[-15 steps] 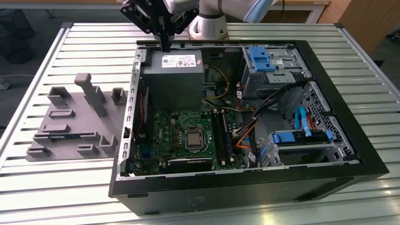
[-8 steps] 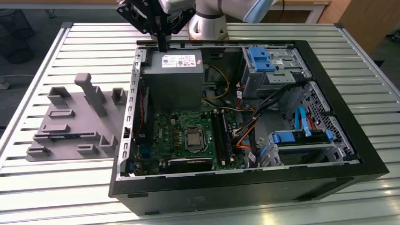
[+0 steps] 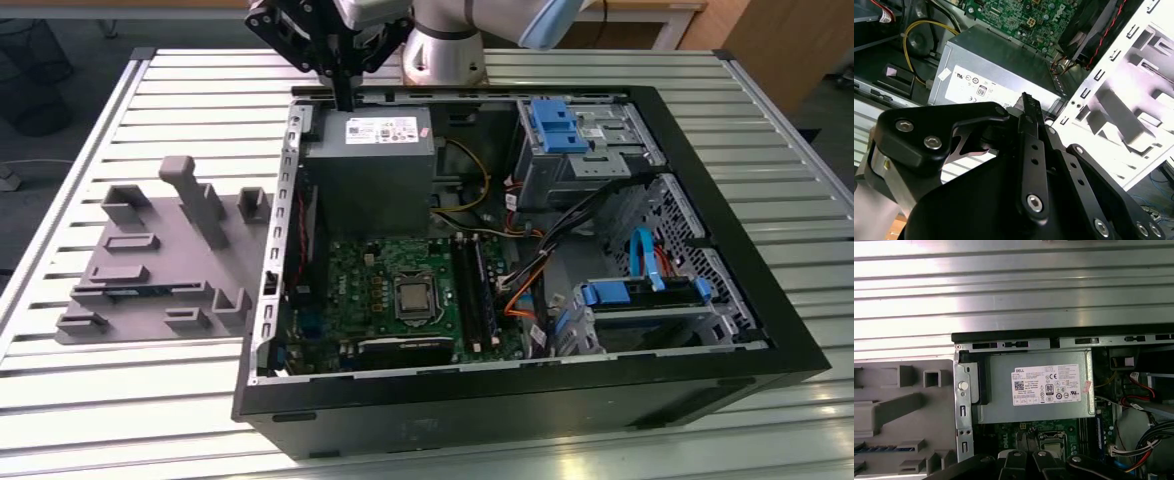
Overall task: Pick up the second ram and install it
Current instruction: 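Reach for the second ram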
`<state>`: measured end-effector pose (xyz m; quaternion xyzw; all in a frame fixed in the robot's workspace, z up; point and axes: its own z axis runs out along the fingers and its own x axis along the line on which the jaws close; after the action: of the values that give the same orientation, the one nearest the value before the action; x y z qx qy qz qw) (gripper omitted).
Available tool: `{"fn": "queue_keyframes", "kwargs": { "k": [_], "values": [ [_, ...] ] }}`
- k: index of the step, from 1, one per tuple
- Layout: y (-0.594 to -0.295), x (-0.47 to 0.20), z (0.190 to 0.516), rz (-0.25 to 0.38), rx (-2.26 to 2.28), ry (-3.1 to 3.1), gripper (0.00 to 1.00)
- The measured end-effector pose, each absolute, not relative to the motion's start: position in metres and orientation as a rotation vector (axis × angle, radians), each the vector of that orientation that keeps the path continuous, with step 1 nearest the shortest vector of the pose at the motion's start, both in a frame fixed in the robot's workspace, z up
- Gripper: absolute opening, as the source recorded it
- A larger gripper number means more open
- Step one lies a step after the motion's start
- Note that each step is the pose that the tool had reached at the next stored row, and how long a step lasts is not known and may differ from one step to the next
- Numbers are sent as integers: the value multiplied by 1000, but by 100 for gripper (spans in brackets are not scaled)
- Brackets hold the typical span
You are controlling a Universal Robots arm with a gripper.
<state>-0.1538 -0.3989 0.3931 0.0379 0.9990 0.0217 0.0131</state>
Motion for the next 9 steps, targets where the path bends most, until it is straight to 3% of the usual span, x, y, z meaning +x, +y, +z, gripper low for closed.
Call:
{"fn": "queue_keyframes", "kwargs": {
  "k": [9],
  "values": [
    [-399, -155, 393, 68, 118, 3113, 11]
  ]
}}
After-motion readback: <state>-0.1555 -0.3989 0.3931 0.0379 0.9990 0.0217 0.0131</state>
